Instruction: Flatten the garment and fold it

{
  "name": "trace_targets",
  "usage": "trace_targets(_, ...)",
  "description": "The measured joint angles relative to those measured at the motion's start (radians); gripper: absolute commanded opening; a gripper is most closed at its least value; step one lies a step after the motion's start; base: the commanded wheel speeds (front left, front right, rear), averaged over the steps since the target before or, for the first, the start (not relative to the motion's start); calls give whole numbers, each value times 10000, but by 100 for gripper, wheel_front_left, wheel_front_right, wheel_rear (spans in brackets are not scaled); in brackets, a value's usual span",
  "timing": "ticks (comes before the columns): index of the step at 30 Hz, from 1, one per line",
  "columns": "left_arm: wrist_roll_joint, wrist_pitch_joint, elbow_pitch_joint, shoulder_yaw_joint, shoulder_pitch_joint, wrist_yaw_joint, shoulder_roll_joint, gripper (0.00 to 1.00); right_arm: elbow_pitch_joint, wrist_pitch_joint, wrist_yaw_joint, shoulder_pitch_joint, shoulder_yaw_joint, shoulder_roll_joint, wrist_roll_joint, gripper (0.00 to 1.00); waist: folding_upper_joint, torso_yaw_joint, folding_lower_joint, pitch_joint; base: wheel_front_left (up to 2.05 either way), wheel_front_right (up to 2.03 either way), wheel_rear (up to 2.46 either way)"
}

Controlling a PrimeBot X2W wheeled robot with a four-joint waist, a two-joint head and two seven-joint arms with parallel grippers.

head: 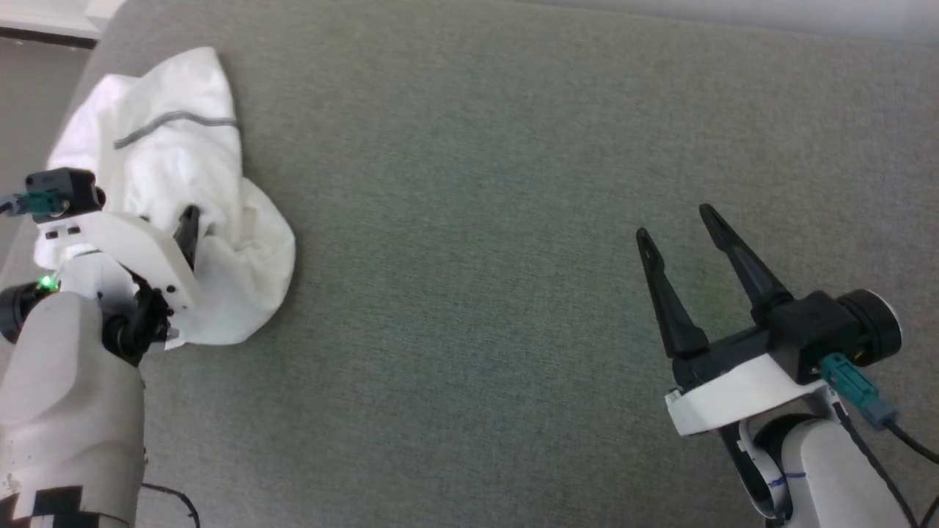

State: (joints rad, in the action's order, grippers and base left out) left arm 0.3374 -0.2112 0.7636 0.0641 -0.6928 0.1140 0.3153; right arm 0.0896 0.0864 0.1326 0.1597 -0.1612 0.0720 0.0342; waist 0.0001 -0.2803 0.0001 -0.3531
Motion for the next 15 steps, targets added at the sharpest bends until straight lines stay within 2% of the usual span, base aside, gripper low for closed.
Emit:
trace_targets(6,1214,-1799,1298,-339,-625,58,577,100,-96,155,0,219,-117,-23,117,100,0,340,-2,-465,0,0,0)
trace_targets(7,1336,-2079,1430,-426,-770,88,694,47,-115,205,0,232,-128,-25,119,100,0,379,-2,-532,0,0,0)
trace_targets(8,1511,-2364,1584,-441,-905,92,759,16,-142,217,0,245,-138,-29,130,100,0,414,-2,-589,0,0,0)
trace_targets(9,1676,-2644,1703,-466,-1035,98,817,0,-171,234,0,254,-146,-33,148,100,0,444,-2,-635,0,0,0)
trace_targets(12,2123,-3325,1962,-606,-1371,100,978,0,-244,336,0,276,-157,-40,209,100,0,497,-2,-693,0,0,0)
trace_targets(15,2161,-3133,2006,-890,-1404,173,1089,0,-326,410,0,319,-178,-73,282,100,0,480,-1,-610,0,0,0)
